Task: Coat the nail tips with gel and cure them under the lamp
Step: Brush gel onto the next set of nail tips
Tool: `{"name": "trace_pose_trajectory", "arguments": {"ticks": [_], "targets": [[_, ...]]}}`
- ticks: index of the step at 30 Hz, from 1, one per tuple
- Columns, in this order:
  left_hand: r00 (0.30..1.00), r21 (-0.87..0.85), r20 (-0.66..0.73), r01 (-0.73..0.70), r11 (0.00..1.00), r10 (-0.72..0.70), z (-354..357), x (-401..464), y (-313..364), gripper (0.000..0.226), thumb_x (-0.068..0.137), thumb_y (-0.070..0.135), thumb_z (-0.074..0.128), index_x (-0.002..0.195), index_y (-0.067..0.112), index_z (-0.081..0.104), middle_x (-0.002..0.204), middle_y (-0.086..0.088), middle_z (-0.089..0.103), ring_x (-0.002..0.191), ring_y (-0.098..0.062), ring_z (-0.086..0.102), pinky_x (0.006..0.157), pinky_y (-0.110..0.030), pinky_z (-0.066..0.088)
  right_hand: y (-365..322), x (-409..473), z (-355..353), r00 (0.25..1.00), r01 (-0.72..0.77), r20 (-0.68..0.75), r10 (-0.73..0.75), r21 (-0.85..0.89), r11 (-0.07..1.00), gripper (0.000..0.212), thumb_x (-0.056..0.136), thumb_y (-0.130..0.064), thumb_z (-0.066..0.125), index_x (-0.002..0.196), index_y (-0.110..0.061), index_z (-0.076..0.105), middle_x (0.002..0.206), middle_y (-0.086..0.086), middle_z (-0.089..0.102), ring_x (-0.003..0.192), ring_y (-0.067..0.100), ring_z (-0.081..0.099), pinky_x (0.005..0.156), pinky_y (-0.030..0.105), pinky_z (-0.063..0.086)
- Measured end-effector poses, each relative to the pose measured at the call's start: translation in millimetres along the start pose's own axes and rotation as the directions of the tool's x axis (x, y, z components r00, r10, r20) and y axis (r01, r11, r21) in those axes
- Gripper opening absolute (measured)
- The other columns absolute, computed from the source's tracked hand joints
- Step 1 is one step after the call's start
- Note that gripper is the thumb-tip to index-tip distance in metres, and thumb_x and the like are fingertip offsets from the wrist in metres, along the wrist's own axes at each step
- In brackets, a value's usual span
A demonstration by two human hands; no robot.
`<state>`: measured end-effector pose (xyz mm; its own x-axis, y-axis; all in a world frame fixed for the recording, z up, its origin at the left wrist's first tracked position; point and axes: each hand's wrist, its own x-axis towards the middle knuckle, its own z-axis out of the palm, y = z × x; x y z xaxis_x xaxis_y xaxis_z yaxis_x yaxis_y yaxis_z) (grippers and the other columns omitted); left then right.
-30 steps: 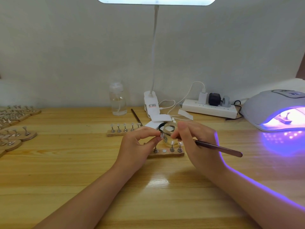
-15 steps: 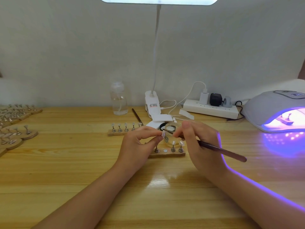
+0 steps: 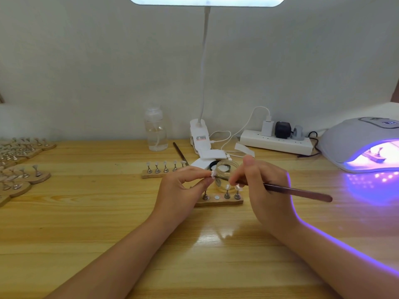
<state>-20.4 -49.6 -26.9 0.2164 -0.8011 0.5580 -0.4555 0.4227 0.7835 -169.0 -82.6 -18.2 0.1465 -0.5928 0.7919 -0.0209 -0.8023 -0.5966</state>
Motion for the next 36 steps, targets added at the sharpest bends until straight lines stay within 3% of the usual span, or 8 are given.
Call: {"name": "trace_pose_trajectory", "arguments": {"ticks": [7,11,15,19,23,27,31,36], "targets": [[1.000,0.003,-0.007,-0.010,1.000,0.010,0.3,-0.3,1.7,0.020,0.072,0.005,0.072,0.084,0.022,0.072,0.077,0.017,0.067,0.076,0.004,0.062,0.075,-0.012,0.047,-0.9,-1.1,0.4,0.999,-0.038,0.024,0.037,0.041,0.998,0.045,0.089,-0.032,0.038,0.057,-0.013,0.063,0.056,-0.006,0.061,0.056,0.002,0.058,0.058,0.010,0.043],[1.000,0.005,-0.015,-0.013,1.000,0.013,-0.1,-0.4,1.4,0.020,0.073,0.005,0.072,0.083,0.022,0.072,0.077,0.015,0.068,0.076,0.003,0.063,0.075,-0.011,0.047,-1.9,2.0,1.2,0.999,0.026,0.043,-0.022,-0.102,0.994,0.043,0.090,-0.029,0.037,0.065,-0.009,0.065,0.064,-0.014,0.059,0.065,0.000,0.058,0.063,0.009,0.042],[1.000,-0.004,-0.004,0.006,1.000,-0.006,-0.8,-0.8,1.7,0.020,0.074,0.005,0.071,0.082,0.023,0.072,0.077,0.016,0.068,0.074,0.003,0.063,0.069,-0.010,0.047,-2.7,-0.8,1.0,0.999,-0.015,0.038,0.015,-0.001,1.000,0.047,0.090,-0.029,0.037,0.059,-0.006,0.064,0.057,-0.004,0.061,0.057,0.002,0.057,0.058,0.011,0.043],[1.000,-0.011,-0.011,0.011,1.000,-0.011,-1.0,-1.2,2.7,0.022,0.073,0.006,0.072,0.076,0.028,0.071,0.073,0.017,0.069,0.074,0.003,0.063,0.070,-0.010,0.047,-2.8,0.9,0.6,0.999,0.023,0.045,-0.018,-0.099,0.995,0.043,0.090,-0.029,0.037,0.065,-0.008,0.065,0.063,-0.009,0.060,0.064,0.006,0.058,0.060,0.016,0.045],[0.999,-0.013,-0.020,0.026,1.000,-0.027,-0.9,-1.8,4.0,0.026,0.073,0.005,0.072,0.073,0.031,0.070,0.069,0.023,0.067,0.072,0.007,0.062,0.068,-0.006,0.045,-3.8,-1.8,2.0,0.998,-0.036,0.047,0.036,0.013,0.999,0.048,0.088,-0.031,0.038,0.058,-0.004,0.064,0.056,0.000,0.060,0.054,0.006,0.057,0.053,0.012,0.044],[1.000,-0.012,-0.012,0.029,1.000,-0.029,-1.2,-1.4,4.7,0.021,0.073,0.007,0.072,0.075,0.028,0.071,0.072,0.019,0.068,0.074,0.004,0.063,0.071,-0.010,0.047,-3.5,-0.6,2.3,0.999,-0.010,0.043,0.013,-0.070,0.997,0.040,0.089,-0.031,0.036,0.063,-0.016,0.063,0.061,-0.010,0.059,0.062,0.003,0.057,0.058,0.013,0.043],[0.998,0.007,-0.026,0.060,0.998,-0.060,-1.6,-1.6,5.6,0.020,0.073,0.009,0.073,0.072,0.029,0.070,0.072,0.022,0.067,0.076,0.007,0.061,0.071,-0.021,0.051,-3.5,-4.3,2.1,0.993,-0.117,0.042,0.115,0.071,0.991,0.047,0.085,-0.039,0.039,0.053,-0.013,0.063,0.052,0.007,0.060,0.050,0.008,0.057,0.052,0.018,0.047],[0.997,0.045,-0.076,-0.016,0.999,0.019,-2.6,-1.5,6.5,0.025,0.070,0.010,0.074,0.068,0.032,0.065,0.073,0.015,0.065,0.080,0.005,0.059,0.077,-0.006,0.040,-1.9,-1.8,0.0,0.991,-0.124,-0.044,0.125,0.028,0.992,0.041,0.086,-0.040,0.036,0.059,-0.024,0.061,0.062,0.000,0.063,0.059,0.005,0.057,0.056,0.015,0.045]]}}
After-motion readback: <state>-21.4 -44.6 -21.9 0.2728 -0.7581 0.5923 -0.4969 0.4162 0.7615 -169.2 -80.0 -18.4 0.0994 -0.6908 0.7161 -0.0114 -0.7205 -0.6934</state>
